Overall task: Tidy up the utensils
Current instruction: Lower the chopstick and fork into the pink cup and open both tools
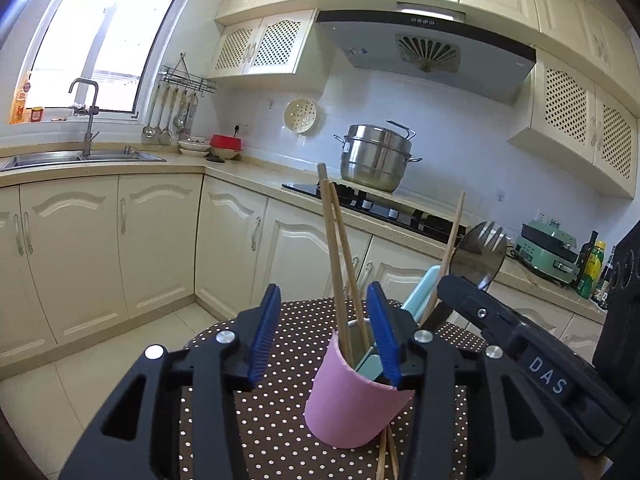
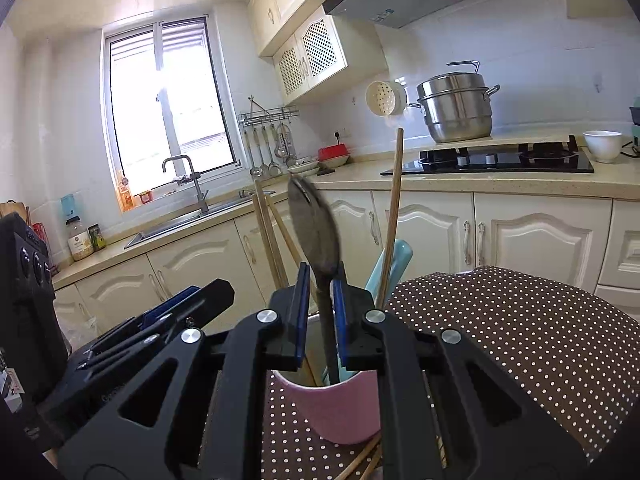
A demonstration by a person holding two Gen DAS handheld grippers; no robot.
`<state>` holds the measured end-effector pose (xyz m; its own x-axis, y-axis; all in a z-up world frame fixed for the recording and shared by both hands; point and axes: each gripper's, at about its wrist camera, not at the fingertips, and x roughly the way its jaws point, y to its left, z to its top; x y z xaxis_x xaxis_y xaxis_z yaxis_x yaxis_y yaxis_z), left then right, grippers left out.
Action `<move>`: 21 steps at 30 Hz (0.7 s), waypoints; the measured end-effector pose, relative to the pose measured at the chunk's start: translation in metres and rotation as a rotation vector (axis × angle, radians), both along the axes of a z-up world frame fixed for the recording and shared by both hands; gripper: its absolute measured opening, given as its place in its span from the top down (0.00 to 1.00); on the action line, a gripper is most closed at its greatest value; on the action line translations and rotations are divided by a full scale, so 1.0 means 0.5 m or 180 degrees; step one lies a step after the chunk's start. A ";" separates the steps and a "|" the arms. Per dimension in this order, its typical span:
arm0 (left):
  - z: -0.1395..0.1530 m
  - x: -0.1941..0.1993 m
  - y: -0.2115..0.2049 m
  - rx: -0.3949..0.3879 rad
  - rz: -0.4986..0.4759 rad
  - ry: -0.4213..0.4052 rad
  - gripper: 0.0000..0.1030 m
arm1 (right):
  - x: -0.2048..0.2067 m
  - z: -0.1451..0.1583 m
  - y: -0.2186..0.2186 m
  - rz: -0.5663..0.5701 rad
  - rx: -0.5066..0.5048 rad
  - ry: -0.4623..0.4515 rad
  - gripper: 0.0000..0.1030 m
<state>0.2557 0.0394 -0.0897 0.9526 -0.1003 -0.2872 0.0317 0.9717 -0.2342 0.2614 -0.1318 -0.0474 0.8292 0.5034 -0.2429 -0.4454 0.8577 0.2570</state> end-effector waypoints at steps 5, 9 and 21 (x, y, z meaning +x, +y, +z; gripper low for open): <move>-0.001 -0.008 0.003 0.0068 0.0001 0.0109 0.54 | -0.005 -0.008 0.003 -0.0022 -0.0054 0.0101 0.87; 0.002 -0.021 0.003 0.0086 -0.0016 0.0141 0.51 | -0.012 -0.010 0.004 -0.0023 -0.0078 0.0130 0.87; 0.021 -0.065 -0.004 0.0138 -0.0108 0.0256 0.47 | -0.065 0.016 -0.026 -0.0053 -0.0008 0.0096 0.55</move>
